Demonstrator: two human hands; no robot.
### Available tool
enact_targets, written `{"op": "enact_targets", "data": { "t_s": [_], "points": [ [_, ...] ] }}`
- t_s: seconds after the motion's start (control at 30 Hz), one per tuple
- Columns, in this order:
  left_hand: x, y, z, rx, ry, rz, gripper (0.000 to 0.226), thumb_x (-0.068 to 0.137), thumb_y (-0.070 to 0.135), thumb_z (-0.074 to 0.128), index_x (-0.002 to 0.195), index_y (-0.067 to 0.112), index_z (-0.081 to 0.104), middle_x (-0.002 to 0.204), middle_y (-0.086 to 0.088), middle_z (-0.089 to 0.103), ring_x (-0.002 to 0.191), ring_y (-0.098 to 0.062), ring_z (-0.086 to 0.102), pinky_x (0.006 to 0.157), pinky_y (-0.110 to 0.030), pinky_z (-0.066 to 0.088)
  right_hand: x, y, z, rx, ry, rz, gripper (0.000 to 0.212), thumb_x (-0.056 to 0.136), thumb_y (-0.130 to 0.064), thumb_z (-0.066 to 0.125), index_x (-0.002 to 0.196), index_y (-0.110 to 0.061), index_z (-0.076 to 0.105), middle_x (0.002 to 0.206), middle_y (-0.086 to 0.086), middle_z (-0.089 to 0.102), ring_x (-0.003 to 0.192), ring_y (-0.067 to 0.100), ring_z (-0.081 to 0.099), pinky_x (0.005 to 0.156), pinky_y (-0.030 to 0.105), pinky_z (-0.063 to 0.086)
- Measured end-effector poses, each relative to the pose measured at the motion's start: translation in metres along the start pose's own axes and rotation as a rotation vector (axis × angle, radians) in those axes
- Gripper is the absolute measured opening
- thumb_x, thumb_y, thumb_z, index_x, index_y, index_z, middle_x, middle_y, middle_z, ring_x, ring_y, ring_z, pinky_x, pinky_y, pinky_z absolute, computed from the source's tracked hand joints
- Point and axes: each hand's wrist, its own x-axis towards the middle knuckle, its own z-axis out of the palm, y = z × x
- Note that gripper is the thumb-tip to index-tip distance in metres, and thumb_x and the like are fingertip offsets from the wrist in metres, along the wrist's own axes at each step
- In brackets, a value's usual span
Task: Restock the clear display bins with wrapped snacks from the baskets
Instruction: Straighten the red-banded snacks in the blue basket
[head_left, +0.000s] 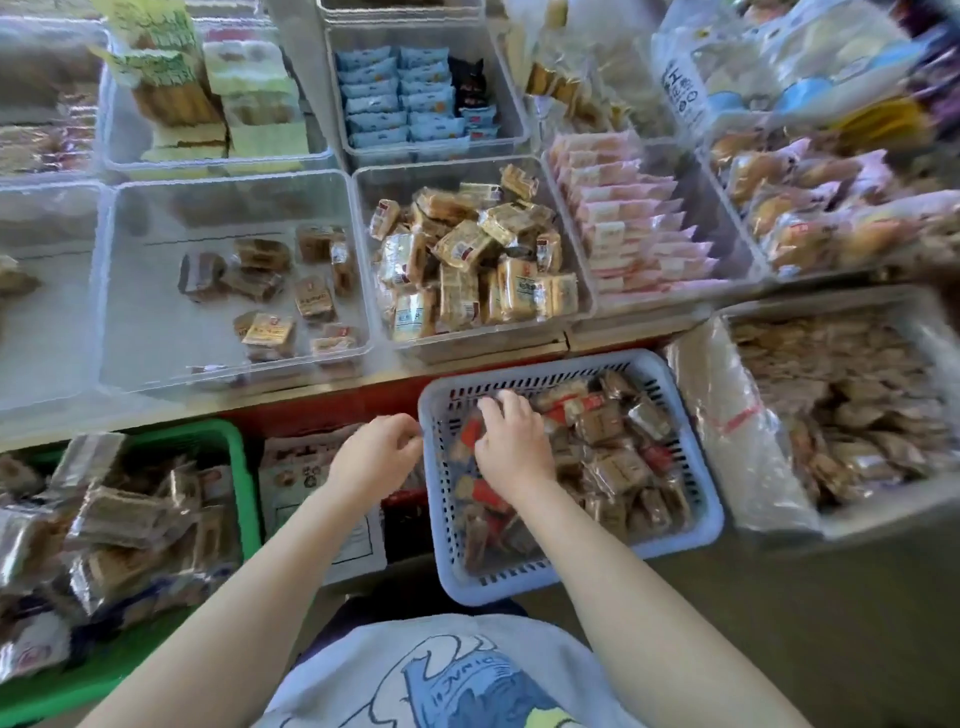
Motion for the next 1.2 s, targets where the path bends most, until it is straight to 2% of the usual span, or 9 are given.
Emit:
{"op": "enact_targets", "data": {
  "t_s": [0.1,0.27,0.37,0.5,0.67,0.8,0.97,1.1,1.2],
  "points": [
    [0.011,0.023,0.03,0.065,-0.334,0.025,0.025,0.101,0.031,0.048,0.115,0.022,0.067,0.104,0.0,0.071,0.08,-0.02,0.067,0.074,-0.042,0.057,-0.029,0.069,0.015,-0.048,-0.124,0.29,0.046,0.099,-0.02,0.049,0.144,-0.014,0.041,0.149,0.012,0.036,0.136,0.032,0.035,0.108,0.043,0.037],
    [0.029,0.059,0.063,0.132,-0.461,0.066,0.023,0.101,0.029,0.047,0.106,0.021,0.068,0.11,-0.008,0.071,0.074,-0.019,0.06,0.063,-0.034,0.049,-0.058,0.141,0.034,-0.003,-0.163,0.619,0.075,0.098,-0.042,0.056,0.158,-0.027,0.014,0.162,0.019,0.008,0.149,0.039,0.012,0.116,0.051,0.029],
    [0.03,0.078,0.071,0.176,-0.509,0.085,0.023,0.102,0.027,0.045,0.106,0.02,0.067,0.109,-0.003,0.07,0.075,-0.019,0.062,0.066,-0.033,0.051,-0.054,0.165,0.043,0.145,-0.187,0.67,0.081,0.094,-0.052,0.059,0.158,-0.034,0.014,0.164,0.018,0.001,0.151,0.04,0.005,0.115,0.053,0.031],
    [0.033,0.088,0.073,0.201,-0.498,0.072,0.02,0.102,0.031,0.046,0.109,0.03,0.065,0.101,0.004,0.066,0.085,-0.02,0.067,0.083,-0.044,0.059,-0.036,0.184,0.042,0.243,-0.154,0.677,0.074,0.087,-0.059,0.064,0.149,-0.035,0.034,0.151,0.017,0.029,0.137,0.038,0.028,0.105,0.051,0.041],
    [0.036,0.1,0.063,0.099,-0.419,0.048,0.026,0.102,0.03,0.047,0.122,0.024,0.063,0.113,0.006,0.064,0.077,-0.004,0.061,0.06,-0.021,0.051,-0.024,0.156,0.021,0.213,0.06,0.534,0.072,0.084,-0.045,0.072,0.145,-0.026,0.037,0.138,0.01,0.046,0.126,0.032,0.039,0.101,0.043,0.04],
    [0.036,0.104,0.047,-0.337,-0.263,-0.068,0.034,0.099,0.036,0.055,0.131,0.026,0.056,0.118,0.006,0.064,0.103,-0.012,0.063,0.07,-0.018,0.047,-0.008,0.097,-0.011,0.35,0.251,0.201,0.076,0.08,-0.044,0.073,0.145,-0.024,0.038,0.136,0.004,0.048,0.123,0.027,0.039,0.101,0.041,0.039],
    [0.026,0.093,0.0,-0.602,0.108,-0.071,0.032,0.085,0.03,0.072,0.114,0.034,0.06,0.103,0.009,0.069,0.092,-0.008,0.067,0.074,-0.023,0.055,0.025,0.014,-0.041,0.381,0.387,-0.259,0.076,0.082,-0.032,0.07,0.149,-0.017,0.038,0.142,0.007,0.05,0.129,0.027,0.043,0.104,0.048,0.043],
    [0.005,0.055,-0.052,-0.648,0.486,-0.06,0.033,0.086,0.025,0.074,0.114,0.033,0.06,0.095,0.013,0.069,0.083,-0.003,0.066,0.072,-0.021,0.054,0.056,-0.031,-0.047,0.288,0.248,-0.407,0.093,0.088,-0.051,0.065,0.159,-0.023,0.013,0.163,0.011,0.017,0.151,0.028,0.017,0.12,0.045,0.017],
    [0.001,0.018,-0.086,-0.531,0.76,-0.111,0.036,0.092,0.021,0.066,0.126,0.024,0.054,0.097,0.018,0.061,0.083,0.004,0.058,0.074,-0.015,0.047,0.074,-0.055,-0.039,0.069,0.119,-0.443,0.09,0.093,-0.049,0.06,0.159,-0.025,0.005,0.167,0.008,0.0,0.154,0.026,0.0,0.125,0.048,0.008]
  ]
}}
